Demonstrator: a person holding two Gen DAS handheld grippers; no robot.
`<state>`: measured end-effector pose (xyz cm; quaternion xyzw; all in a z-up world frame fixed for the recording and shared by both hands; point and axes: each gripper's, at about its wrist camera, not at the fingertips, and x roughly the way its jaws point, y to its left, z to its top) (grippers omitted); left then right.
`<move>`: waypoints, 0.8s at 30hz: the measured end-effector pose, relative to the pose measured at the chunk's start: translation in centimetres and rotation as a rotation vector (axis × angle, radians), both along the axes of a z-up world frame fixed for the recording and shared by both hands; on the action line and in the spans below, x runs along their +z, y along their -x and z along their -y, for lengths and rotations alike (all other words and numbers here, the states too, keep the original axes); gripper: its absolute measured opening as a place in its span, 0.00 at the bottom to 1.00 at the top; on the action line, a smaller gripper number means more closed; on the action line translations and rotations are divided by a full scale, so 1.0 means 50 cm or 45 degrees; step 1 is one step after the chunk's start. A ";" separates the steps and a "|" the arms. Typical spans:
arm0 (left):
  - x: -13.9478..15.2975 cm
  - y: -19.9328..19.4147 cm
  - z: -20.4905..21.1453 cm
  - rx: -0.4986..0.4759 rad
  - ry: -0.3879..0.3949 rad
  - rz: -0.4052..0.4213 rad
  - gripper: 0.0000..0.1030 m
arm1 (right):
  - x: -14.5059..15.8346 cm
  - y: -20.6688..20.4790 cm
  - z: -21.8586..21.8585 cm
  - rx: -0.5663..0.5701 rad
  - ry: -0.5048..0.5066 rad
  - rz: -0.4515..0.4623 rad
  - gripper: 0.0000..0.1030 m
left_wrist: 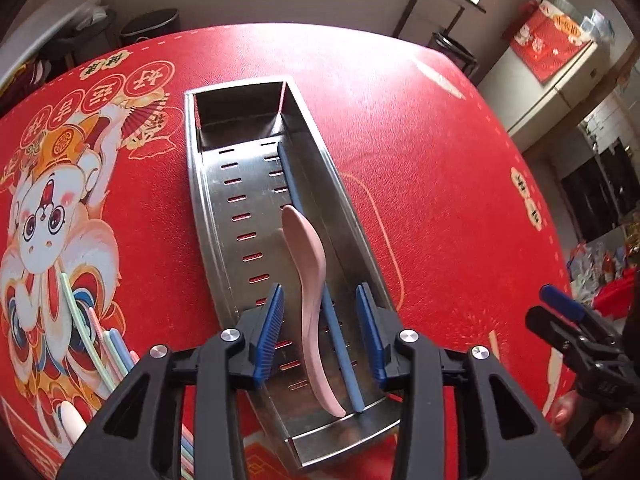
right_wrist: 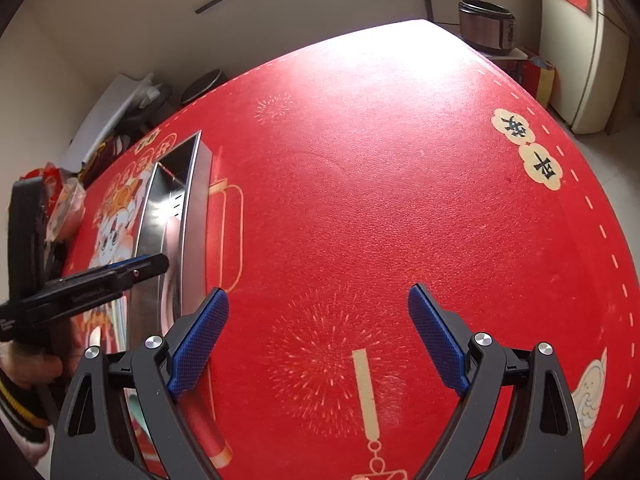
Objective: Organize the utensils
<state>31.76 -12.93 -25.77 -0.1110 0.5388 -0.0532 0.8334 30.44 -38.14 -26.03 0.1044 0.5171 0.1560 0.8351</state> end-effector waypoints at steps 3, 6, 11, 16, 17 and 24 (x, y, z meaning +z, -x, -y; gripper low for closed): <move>0.049 0.034 -0.037 0.059 0.036 0.079 0.40 | 0.001 0.003 -0.020 0.020 -0.013 0.000 0.85; 0.086 0.082 -0.091 0.126 0.038 0.140 0.42 | 0.005 0.010 -0.047 0.042 -0.006 0.009 0.85; 0.114 0.184 -0.178 0.204 -0.007 0.174 0.42 | 0.028 0.039 -0.098 0.042 0.005 0.057 0.85; 0.100 0.295 -0.280 0.300 0.001 0.138 0.42 | 0.051 0.086 -0.152 0.024 -0.001 0.071 0.85; 0.094 0.314 -0.297 0.316 0.003 0.128 0.42 | 0.055 0.096 -0.166 0.036 0.002 0.073 0.85; 0.043 0.423 -0.366 0.380 0.069 0.073 0.42 | 0.069 0.160 -0.256 0.113 0.057 0.084 0.85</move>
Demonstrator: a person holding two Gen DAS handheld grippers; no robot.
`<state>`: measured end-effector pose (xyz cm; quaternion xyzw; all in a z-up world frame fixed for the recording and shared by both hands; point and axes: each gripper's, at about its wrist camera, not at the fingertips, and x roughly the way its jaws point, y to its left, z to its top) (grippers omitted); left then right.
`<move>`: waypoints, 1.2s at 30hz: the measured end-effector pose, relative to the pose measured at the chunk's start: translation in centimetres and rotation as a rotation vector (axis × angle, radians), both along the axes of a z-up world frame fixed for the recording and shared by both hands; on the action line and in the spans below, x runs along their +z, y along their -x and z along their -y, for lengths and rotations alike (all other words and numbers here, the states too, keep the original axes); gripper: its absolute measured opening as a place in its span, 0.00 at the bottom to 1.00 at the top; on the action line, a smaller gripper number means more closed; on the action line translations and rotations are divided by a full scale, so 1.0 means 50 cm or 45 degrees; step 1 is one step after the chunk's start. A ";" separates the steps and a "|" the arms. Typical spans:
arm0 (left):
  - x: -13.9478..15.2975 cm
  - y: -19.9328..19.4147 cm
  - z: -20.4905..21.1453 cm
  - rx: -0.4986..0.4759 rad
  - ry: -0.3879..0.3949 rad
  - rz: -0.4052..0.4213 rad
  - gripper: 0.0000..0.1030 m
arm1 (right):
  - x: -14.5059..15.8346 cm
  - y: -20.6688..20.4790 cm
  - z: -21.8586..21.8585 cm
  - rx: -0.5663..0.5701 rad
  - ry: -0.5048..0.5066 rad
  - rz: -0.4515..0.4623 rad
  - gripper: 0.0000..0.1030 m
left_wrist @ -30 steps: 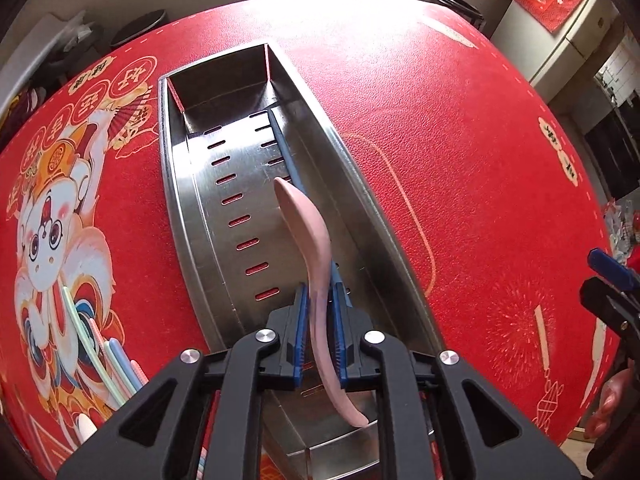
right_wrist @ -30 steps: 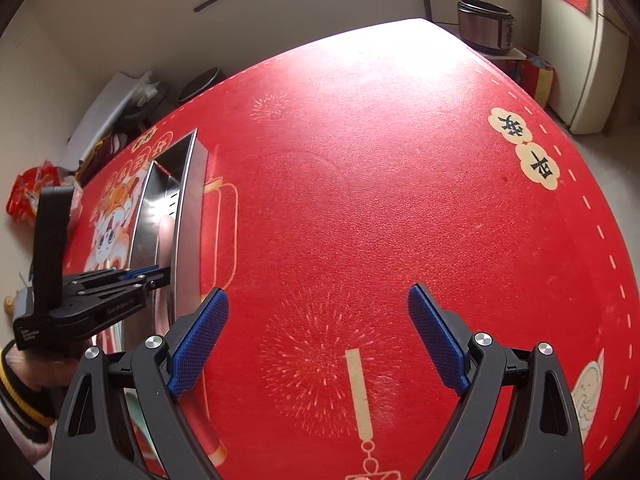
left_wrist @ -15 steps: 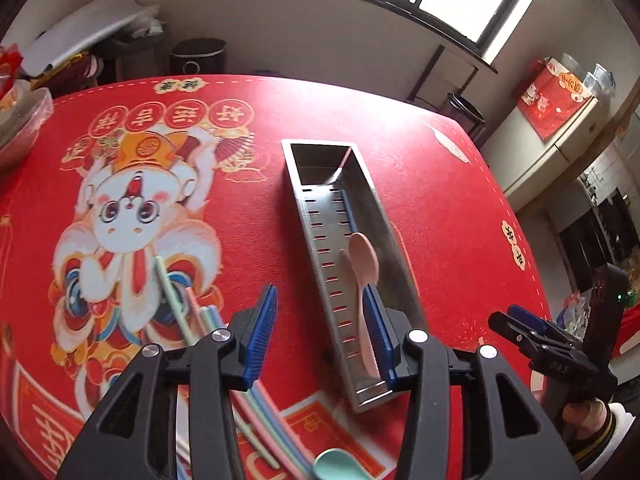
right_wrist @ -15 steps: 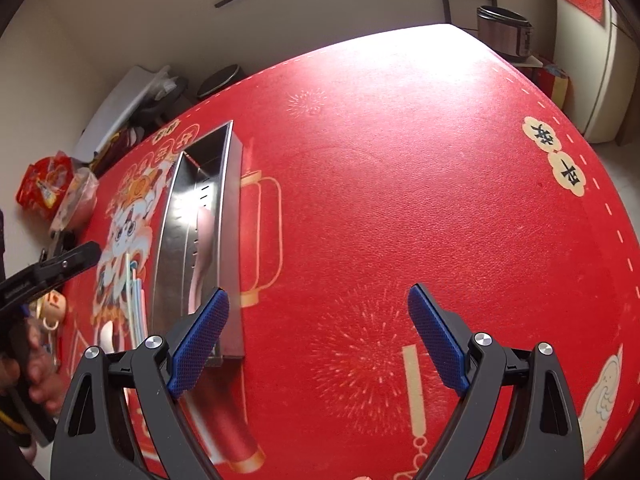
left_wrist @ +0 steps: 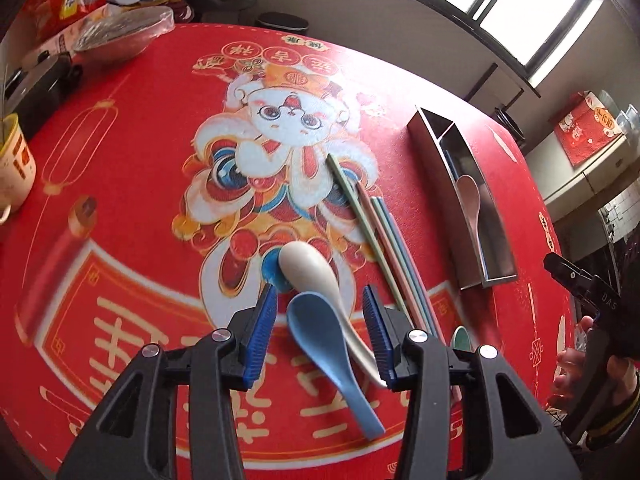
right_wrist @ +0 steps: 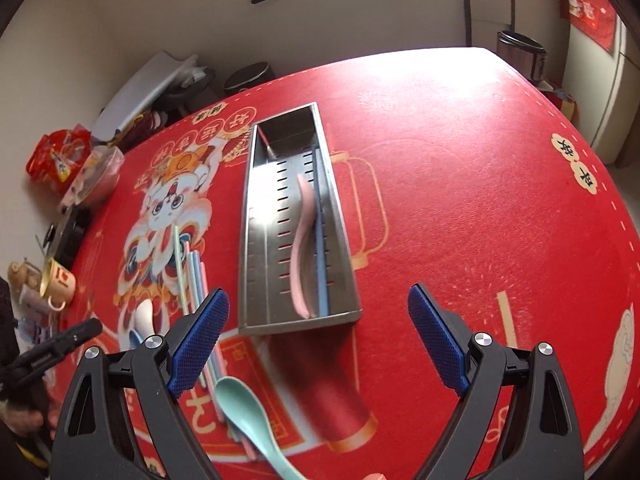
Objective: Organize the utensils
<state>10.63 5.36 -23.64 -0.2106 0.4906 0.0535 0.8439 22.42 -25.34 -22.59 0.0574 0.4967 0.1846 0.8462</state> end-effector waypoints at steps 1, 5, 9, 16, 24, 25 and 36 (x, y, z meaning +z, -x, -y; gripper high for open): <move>-0.008 0.008 -0.004 0.001 0.019 0.000 0.42 | -0.001 0.008 -0.013 0.014 0.017 0.000 0.85; -0.030 0.038 0.004 -0.027 0.057 -0.008 0.42 | -0.007 0.035 -0.054 0.077 0.053 -0.021 0.85; -0.034 0.052 0.004 -0.047 0.054 0.000 0.42 | -0.016 0.060 -0.083 0.137 0.128 -0.033 0.85; -0.041 0.060 0.007 -0.066 0.062 -0.005 0.42 | -0.058 0.077 -0.064 0.156 0.129 -0.170 0.85; -0.039 0.046 0.023 -0.118 0.054 -0.009 0.42 | -0.094 0.101 -0.034 0.248 0.158 -0.276 0.85; -0.039 0.044 0.025 -0.124 0.052 -0.011 0.42 | -0.098 0.105 -0.030 0.263 0.156 -0.291 0.85; -0.046 0.032 0.040 -0.159 0.049 -0.029 0.42 | -0.134 0.138 -0.015 0.426 0.139 -0.428 0.63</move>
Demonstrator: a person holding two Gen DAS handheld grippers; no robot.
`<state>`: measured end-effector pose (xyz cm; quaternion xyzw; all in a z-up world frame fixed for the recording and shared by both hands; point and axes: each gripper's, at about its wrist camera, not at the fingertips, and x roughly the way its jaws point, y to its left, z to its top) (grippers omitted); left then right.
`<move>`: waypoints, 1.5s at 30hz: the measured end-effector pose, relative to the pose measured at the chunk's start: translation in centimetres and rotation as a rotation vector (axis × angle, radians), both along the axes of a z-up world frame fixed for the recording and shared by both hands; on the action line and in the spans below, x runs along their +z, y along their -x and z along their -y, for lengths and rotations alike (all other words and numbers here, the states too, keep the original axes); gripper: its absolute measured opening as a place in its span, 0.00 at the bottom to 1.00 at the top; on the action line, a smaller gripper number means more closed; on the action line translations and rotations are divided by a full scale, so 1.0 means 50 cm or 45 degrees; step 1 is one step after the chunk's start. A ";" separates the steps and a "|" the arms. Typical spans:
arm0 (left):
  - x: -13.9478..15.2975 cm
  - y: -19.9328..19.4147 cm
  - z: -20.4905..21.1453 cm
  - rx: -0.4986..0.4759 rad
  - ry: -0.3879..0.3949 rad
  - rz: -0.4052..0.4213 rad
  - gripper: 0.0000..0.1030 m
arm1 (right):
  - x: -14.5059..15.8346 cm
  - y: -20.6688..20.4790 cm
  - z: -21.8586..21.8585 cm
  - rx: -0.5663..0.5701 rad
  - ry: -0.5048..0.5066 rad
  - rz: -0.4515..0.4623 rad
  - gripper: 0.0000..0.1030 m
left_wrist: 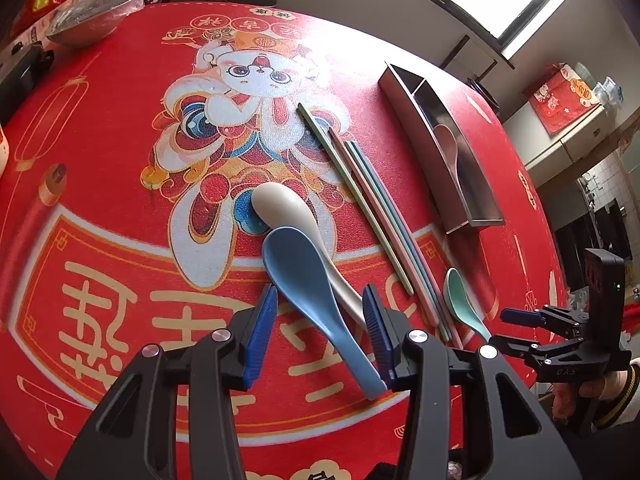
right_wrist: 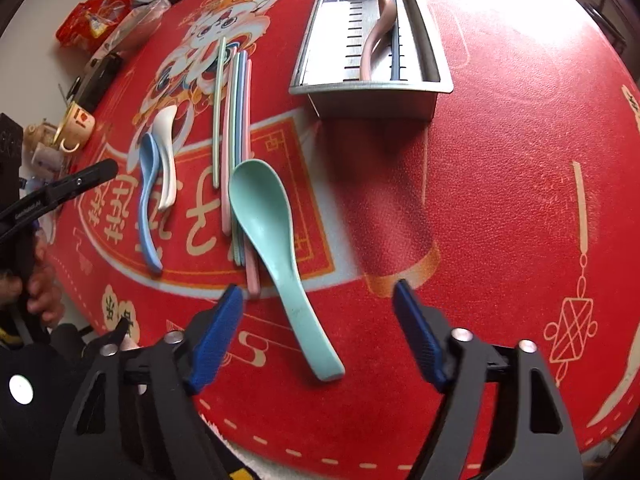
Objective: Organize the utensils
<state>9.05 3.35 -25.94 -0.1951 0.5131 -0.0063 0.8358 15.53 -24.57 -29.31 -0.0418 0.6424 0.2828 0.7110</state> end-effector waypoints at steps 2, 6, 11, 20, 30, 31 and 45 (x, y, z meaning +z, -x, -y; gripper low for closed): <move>-0.001 -0.001 0.003 -0.005 -0.003 -0.002 0.42 | -0.006 -0.001 -0.002 0.002 -0.015 -0.020 0.57; -0.002 -0.002 0.005 -0.009 -0.009 -0.007 0.42 | -0.012 -0.002 -0.007 0.018 -0.057 -0.056 0.42; -0.002 0.002 0.000 0.004 -0.012 -0.009 0.42 | -0.023 -0.009 -0.005 0.000 -0.108 -0.121 0.35; -0.002 0.006 -0.004 0.012 -0.018 -0.012 0.42 | -0.038 -0.024 0.001 -0.058 -0.213 -0.217 0.25; -0.003 0.002 -0.008 0.011 -0.021 -0.015 0.42 | -0.048 -0.018 -0.011 -0.040 -0.227 -0.244 0.06; -0.004 0.002 -0.008 0.008 -0.022 -0.015 0.42 | -0.044 -0.018 -0.014 -0.036 -0.214 -0.223 0.06; 0.002 -0.033 0.007 -0.043 -0.011 -0.002 0.36 | -0.016 -0.034 -0.028 -0.050 0.022 0.061 0.06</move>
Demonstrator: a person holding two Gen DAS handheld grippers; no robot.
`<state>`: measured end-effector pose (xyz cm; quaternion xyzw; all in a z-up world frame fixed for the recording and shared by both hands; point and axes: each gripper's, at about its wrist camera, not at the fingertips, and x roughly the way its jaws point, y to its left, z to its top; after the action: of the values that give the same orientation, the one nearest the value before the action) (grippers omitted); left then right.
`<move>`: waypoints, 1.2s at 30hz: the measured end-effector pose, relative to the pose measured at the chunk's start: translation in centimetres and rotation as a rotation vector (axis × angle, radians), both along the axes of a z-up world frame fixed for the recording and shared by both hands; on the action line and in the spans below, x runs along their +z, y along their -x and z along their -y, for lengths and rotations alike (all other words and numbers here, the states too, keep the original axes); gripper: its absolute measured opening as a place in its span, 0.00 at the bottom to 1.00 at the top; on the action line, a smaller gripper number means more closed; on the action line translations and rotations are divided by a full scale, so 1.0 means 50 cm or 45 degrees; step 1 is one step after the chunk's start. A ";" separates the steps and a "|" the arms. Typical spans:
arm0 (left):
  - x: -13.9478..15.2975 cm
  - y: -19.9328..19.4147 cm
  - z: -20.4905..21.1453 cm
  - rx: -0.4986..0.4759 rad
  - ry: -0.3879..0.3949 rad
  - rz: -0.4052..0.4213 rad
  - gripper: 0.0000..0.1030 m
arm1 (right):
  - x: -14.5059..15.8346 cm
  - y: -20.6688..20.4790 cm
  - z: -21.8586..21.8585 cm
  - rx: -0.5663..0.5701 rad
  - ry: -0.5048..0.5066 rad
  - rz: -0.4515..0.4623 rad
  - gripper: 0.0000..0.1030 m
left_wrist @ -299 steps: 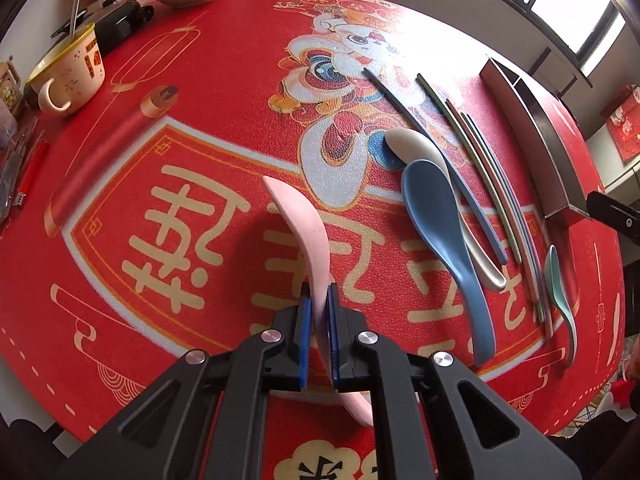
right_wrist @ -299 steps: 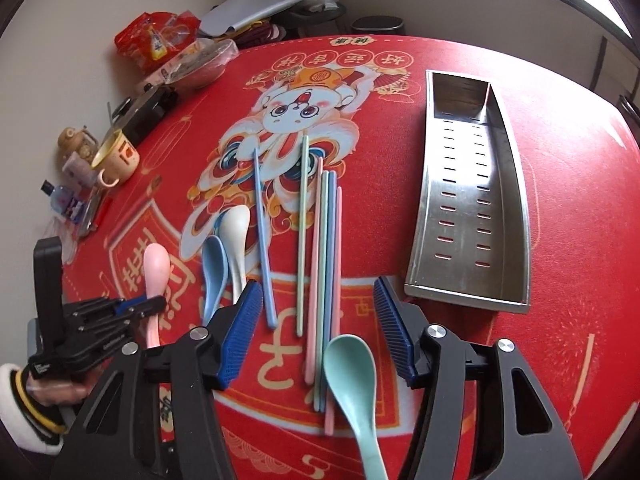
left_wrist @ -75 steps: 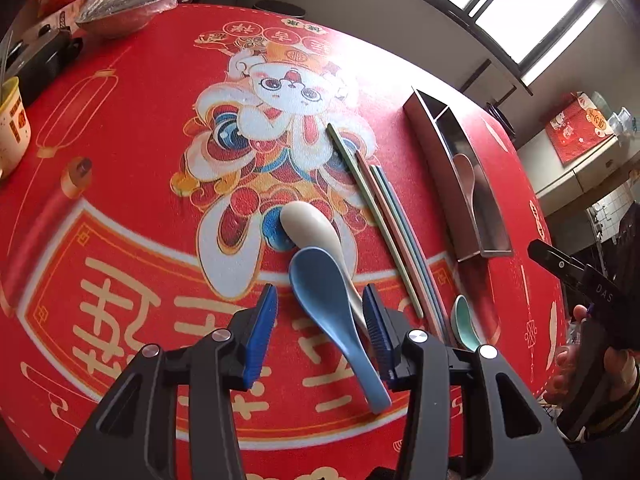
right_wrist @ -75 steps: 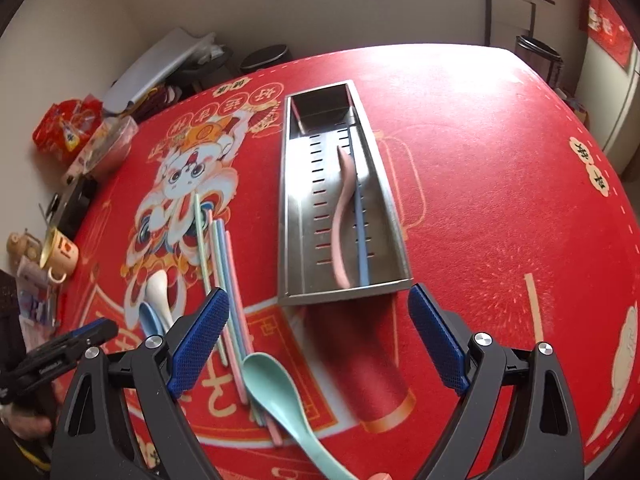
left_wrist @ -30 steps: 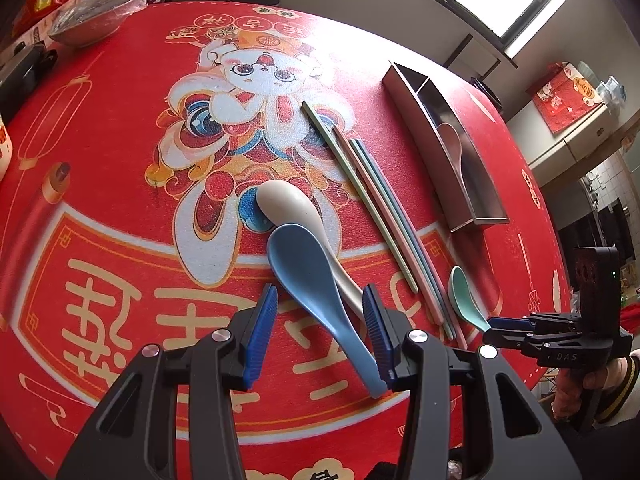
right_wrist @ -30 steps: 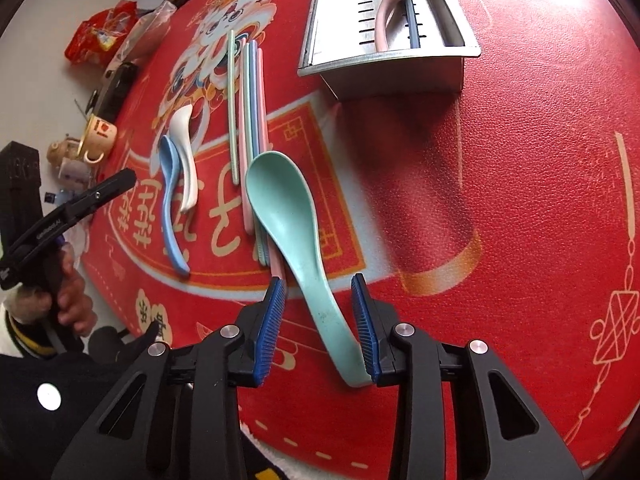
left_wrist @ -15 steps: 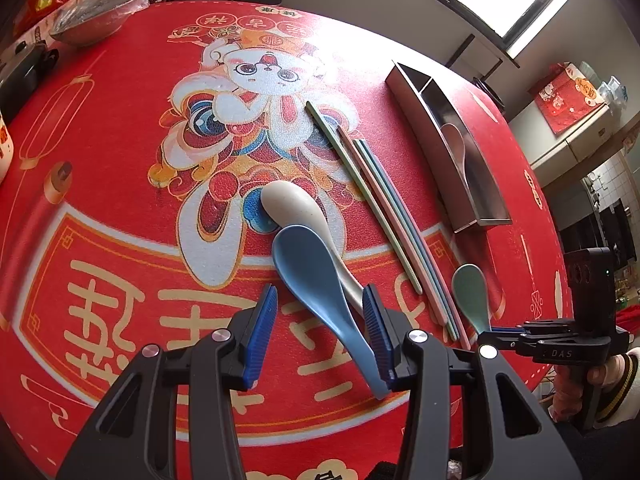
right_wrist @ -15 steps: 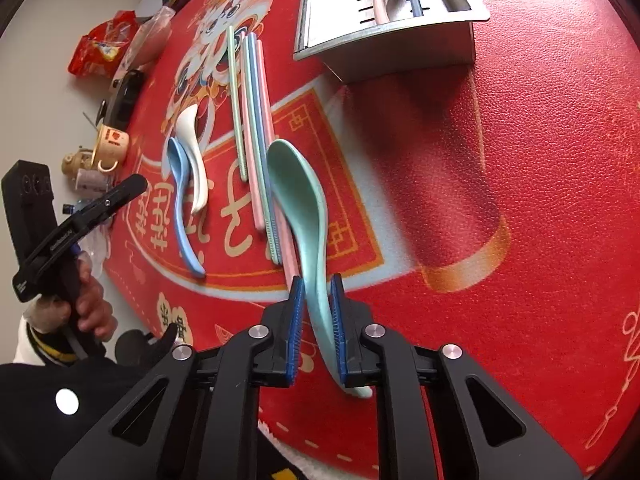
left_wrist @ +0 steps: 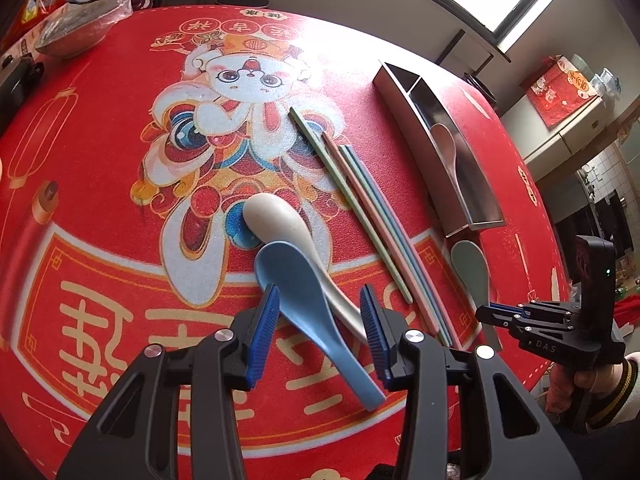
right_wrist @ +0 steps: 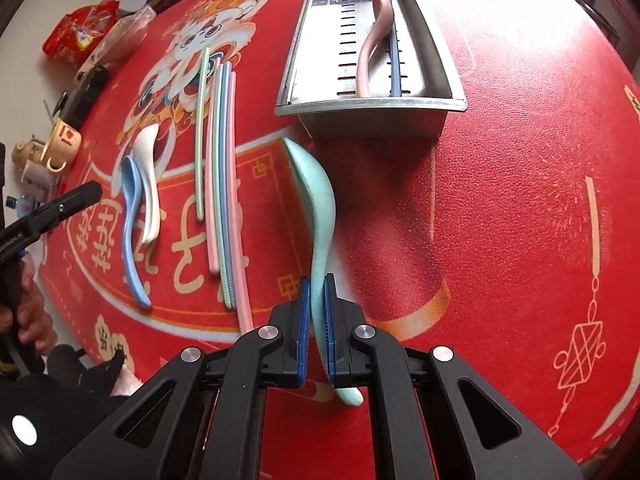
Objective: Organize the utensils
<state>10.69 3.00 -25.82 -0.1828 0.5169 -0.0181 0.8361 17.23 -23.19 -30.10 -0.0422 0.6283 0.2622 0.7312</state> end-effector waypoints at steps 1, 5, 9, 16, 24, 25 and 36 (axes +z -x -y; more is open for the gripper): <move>0.000 -0.011 0.004 -0.005 0.003 -0.004 0.34 | 0.000 0.000 0.001 0.000 0.006 0.004 0.06; -0.004 -0.072 0.018 0.036 0.062 -0.025 0.32 | 0.001 -0.001 0.012 -0.012 0.014 0.010 0.06; -0.018 -0.142 0.039 0.078 0.027 -0.042 0.23 | 0.000 0.000 0.029 -0.031 -0.012 -0.001 0.06; -0.051 -0.218 0.043 0.173 -0.063 -0.074 0.17 | -0.001 0.001 0.052 -0.049 -0.048 -0.008 0.06; -0.076 -0.242 0.043 0.220 -0.107 -0.103 0.17 | -0.002 -0.002 0.064 -0.051 -0.064 -0.013 0.06; -0.076 -0.246 0.046 0.216 -0.123 -0.101 0.17 | -0.002 -0.003 0.063 -0.051 -0.066 -0.014 0.06; -0.079 -0.238 0.057 0.155 -0.178 -0.090 0.08 | -0.010 -0.010 0.058 -0.072 -0.078 -0.042 0.06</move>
<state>22.58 0.13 -29.79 -0.1556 0.5340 0.0755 0.8276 17.71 -26.08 -30.58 0.0024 0.6328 0.2614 0.7289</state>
